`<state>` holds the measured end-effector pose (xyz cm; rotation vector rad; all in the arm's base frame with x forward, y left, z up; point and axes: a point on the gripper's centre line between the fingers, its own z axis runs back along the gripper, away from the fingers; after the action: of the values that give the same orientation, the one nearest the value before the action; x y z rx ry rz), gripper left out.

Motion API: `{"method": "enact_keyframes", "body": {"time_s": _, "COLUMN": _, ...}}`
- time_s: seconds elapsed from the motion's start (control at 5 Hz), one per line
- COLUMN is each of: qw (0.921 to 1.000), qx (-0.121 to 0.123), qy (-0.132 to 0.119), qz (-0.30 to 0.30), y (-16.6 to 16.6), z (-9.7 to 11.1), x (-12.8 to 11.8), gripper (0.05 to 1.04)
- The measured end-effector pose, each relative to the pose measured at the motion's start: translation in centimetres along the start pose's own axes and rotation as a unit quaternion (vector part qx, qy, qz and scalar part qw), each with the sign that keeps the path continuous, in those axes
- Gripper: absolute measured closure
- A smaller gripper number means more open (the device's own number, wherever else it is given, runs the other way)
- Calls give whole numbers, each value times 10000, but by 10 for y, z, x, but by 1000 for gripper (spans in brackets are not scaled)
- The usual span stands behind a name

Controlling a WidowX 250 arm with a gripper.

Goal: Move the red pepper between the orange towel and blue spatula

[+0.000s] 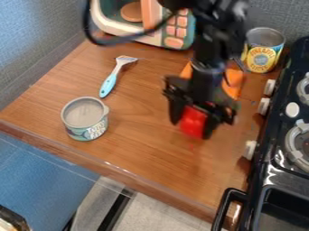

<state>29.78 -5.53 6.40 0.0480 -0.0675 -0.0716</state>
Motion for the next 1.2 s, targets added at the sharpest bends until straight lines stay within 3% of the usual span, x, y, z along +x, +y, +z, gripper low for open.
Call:
{"method": "enact_keyframes", "body": {"time_s": 0.2, "qw": 9998, "qx": -161, "qy": -138, "qz": 18, "y": 42, "z": 17, "x": 11, "gripper": 332}}
{"method": "enact_keyframes", "body": {"time_s": 0.4, "qw": 9996, "qx": -31, "qy": -214, "qz": 181, "y": 83, "z": 18, "x": 26, "gripper": 332}}
{"method": "enact_keyframes", "body": {"time_s": 0.8, "qw": 9996, "qx": -19, "qy": 212, "qz": 194, "y": 118, "z": -30, "x": 56, "gripper": 333}}
{"method": "enact_keyframes", "body": {"time_s": 1.0, "qw": 9993, "qx": 69, "qy": 304, "qz": 222, "y": 122, "z": -39, "x": 67, "gripper": 333}}
{"method": "enact_keyframes", "body": {"time_s": 1.2, "qw": 9992, "qx": 114, "qy": 335, "qz": 178, "y": 125, "z": -38, "x": 71, "gripper": 259}}
